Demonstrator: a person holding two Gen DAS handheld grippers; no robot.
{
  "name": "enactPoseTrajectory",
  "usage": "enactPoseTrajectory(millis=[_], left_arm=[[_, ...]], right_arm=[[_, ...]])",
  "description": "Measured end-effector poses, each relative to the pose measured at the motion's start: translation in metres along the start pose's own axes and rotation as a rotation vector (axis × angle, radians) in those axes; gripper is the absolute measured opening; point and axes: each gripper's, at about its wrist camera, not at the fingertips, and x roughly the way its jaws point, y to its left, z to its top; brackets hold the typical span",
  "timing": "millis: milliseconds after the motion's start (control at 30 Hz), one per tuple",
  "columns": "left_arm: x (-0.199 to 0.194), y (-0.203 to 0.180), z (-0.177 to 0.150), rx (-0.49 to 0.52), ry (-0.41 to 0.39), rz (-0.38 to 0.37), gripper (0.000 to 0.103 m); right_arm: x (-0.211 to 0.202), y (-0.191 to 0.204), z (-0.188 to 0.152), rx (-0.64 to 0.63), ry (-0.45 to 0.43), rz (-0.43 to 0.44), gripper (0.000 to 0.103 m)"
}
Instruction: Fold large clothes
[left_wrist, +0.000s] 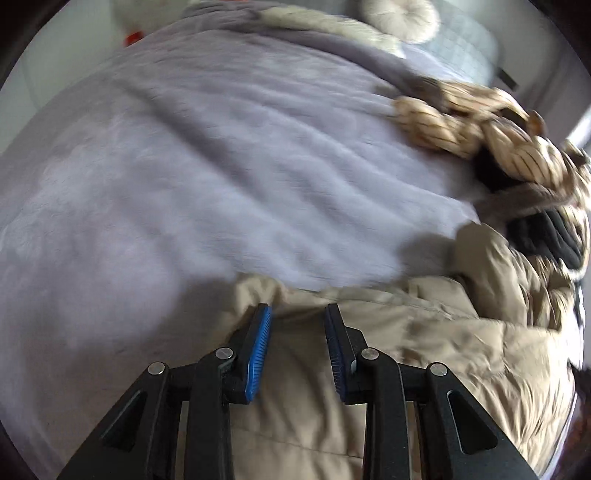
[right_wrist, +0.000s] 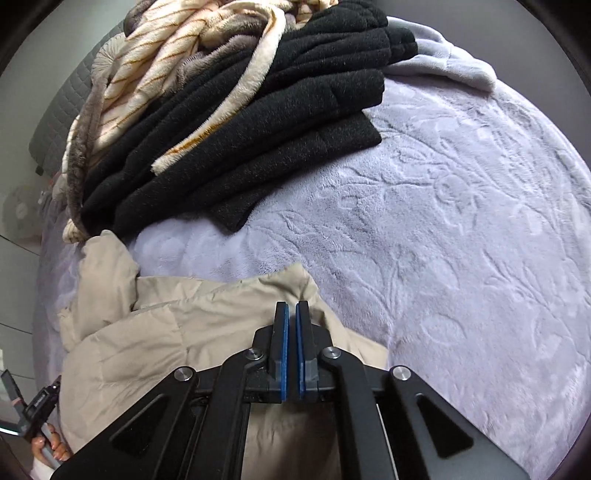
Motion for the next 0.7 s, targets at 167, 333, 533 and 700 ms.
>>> enactPoseTrajectory(millis=[167, 333, 533, 700], left_arm=[[-0.031, 0.005, -0.003, 0.006, 0.003, 0.028, 0.032], [-0.069, -0.01, -0.039, 0.095, 0.051, 0.009, 0.032], [-0.096, -0.029, -0.109, 0.15, 0.149, -0.033, 0.032], [-0.109, -0.032, -0.153, 0.133, 0.202, -0.037, 0.032]], right_arm=[[-0.054, -0.002, -0.025, 0.002, -0.002, 0.04, 0.01], [-0.09, 0.011, -0.069, -0.015, 0.015, 0.06, 0.039], [-0.101, 0.019, -0.124, -0.013, 0.086, 0.1, 0.04], [-0.101, 0.021, -0.16, -0.006, 0.154, 0.115, 0.045]])
